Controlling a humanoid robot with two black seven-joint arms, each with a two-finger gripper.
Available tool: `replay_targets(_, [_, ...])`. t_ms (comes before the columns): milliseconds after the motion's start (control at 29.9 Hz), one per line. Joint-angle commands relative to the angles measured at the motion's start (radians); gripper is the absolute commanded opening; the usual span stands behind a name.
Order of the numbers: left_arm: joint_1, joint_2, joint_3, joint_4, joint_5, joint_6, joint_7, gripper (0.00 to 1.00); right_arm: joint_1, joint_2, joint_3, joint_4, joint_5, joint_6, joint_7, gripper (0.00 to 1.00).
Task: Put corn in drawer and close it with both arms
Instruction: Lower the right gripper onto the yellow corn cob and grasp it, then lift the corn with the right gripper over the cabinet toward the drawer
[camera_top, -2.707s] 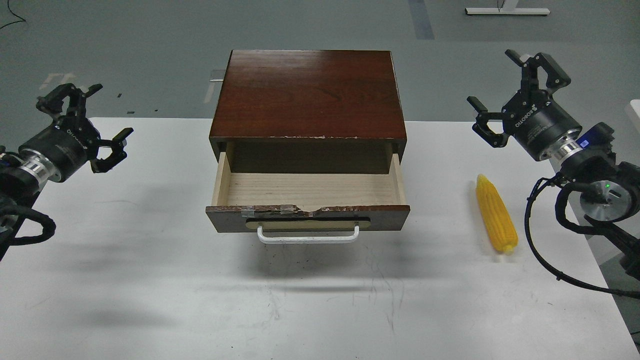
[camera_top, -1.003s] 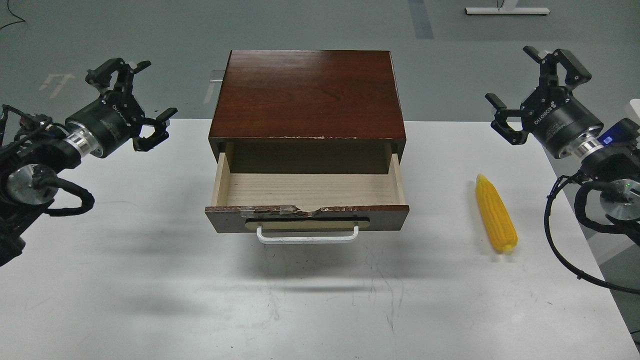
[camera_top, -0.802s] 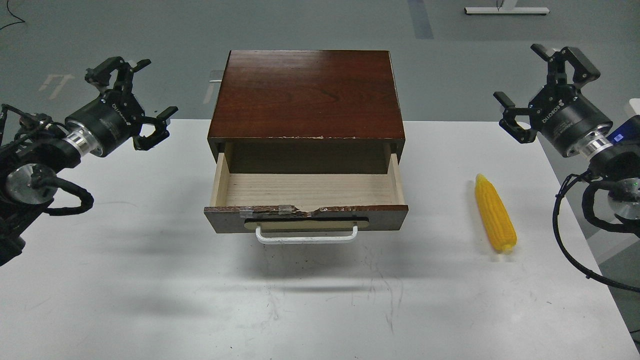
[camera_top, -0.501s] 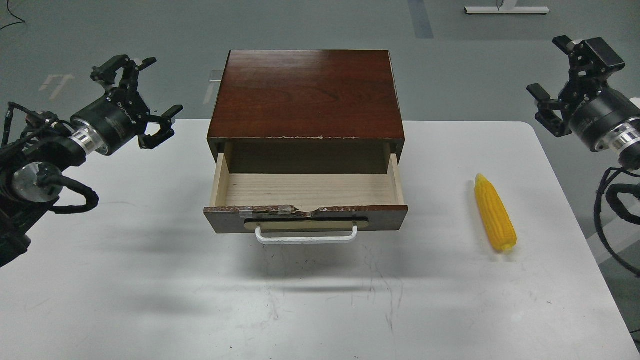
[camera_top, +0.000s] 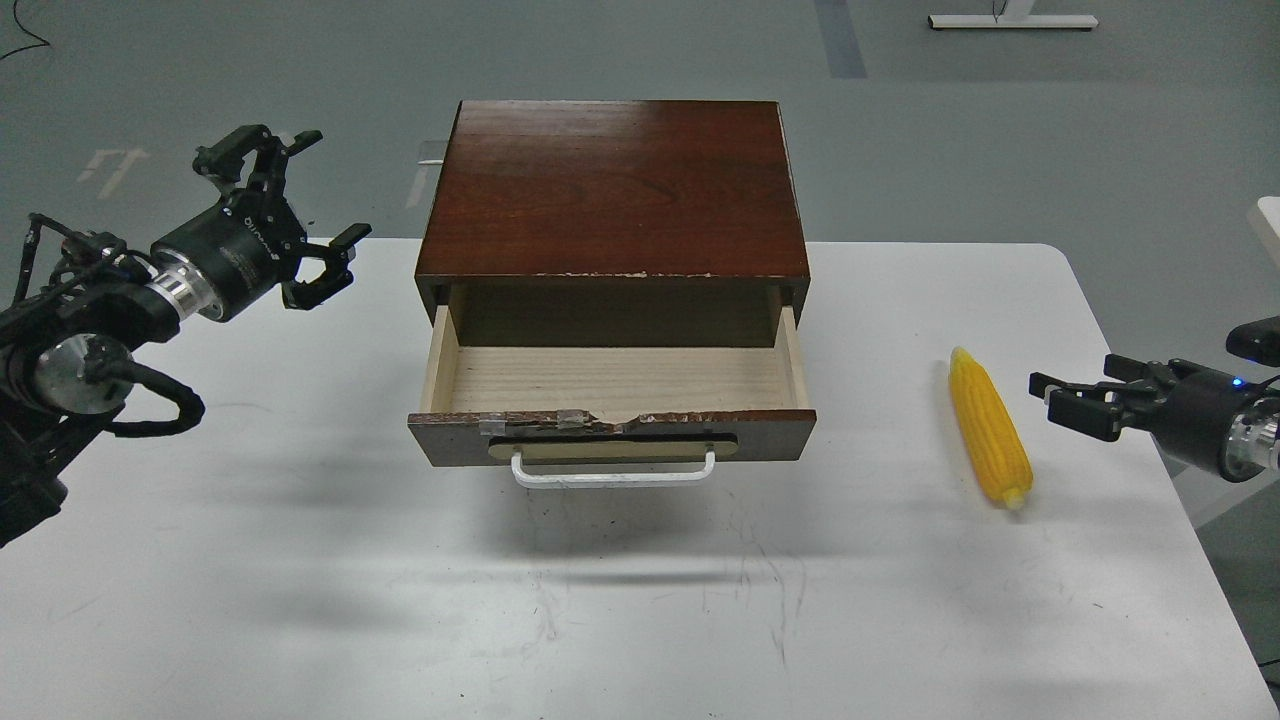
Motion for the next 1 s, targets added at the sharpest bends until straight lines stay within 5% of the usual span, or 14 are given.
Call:
replay_targets(0, [0.0, 0.003, -0.001, 0.0, 0.0, 0.035, 0.0, 0.98, 0.001, 0.065, -0.044, -0.014, -0.002, -0.025, -0.032, 0.95])
replay_targets(668, [0.006, 0.022, 0.002, 0.0, 0.0, 0.037, -0.064, 0.98, 0.013, 0.265, -0.07, -0.203, 0.001, -0.08, -0.064, 0.85])
replay_targets(802, [0.006, 0.024, 0.002, 0.001, 0.0, 0.037, -0.069, 0.98, 0.007, 0.306, -0.116, -0.229, 0.001, -0.086, -0.061, 0.58])
replay_targets(835, [0.006, 0.024, 0.002, 0.001, 0.0, 0.037, -0.069, 0.98, 0.007, 0.306, -0.116, -0.229, 0.001, -0.086, -0.061, 0.58])
replay_targets(902, [0.006, 0.024, 0.007, 0.007, 0.0, 0.037, -0.083, 0.98, 0.01, 0.309, -0.145, -0.233, 0.001, -0.094, -0.064, 0.31])
replay_targets(969, [0.006, 0.024, 0.01, 0.011, 0.002, 0.037, -0.084, 0.98, 0.007, 0.309, -0.149, -0.244, 0.001, -0.106, -0.065, 0.15])
